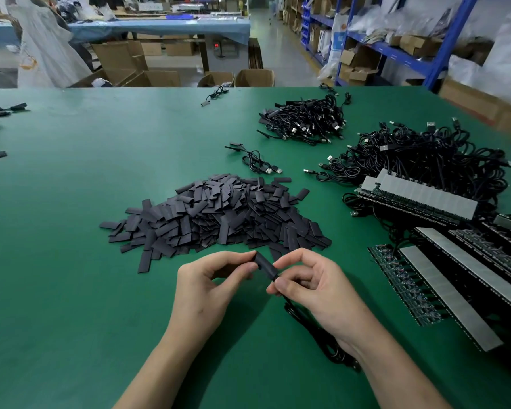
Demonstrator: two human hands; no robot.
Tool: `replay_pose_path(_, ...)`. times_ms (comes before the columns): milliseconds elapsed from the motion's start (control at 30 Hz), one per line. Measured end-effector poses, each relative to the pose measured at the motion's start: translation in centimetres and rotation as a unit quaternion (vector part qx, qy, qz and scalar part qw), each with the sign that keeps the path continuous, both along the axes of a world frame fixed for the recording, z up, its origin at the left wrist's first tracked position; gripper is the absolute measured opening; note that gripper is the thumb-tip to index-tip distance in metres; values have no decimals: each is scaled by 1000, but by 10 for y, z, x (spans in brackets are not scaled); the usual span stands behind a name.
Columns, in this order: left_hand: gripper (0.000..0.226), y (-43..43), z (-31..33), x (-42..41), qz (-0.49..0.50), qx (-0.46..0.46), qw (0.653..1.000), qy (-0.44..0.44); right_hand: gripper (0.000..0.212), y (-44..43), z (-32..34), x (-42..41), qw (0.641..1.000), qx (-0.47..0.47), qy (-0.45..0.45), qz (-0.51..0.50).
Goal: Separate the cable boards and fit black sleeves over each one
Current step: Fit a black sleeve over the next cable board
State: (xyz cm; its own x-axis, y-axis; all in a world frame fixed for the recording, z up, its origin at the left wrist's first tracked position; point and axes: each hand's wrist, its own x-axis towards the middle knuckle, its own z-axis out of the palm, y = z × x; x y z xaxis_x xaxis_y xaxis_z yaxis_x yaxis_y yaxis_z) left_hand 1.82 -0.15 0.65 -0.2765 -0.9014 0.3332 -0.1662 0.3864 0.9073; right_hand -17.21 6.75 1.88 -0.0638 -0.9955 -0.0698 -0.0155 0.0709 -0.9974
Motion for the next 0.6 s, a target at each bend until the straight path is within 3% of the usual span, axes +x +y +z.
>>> replay_pose_path(333, 15, 0, 2, 0, -15, 13, 999, 27, 16, -1, -3, 2, 999, -5, -45, -13)
replay_pose_path(600, 27, 3, 1, -4, -2, 31, 998, 58, 16, -1, 0, 6, 995, -3, -93, -26)
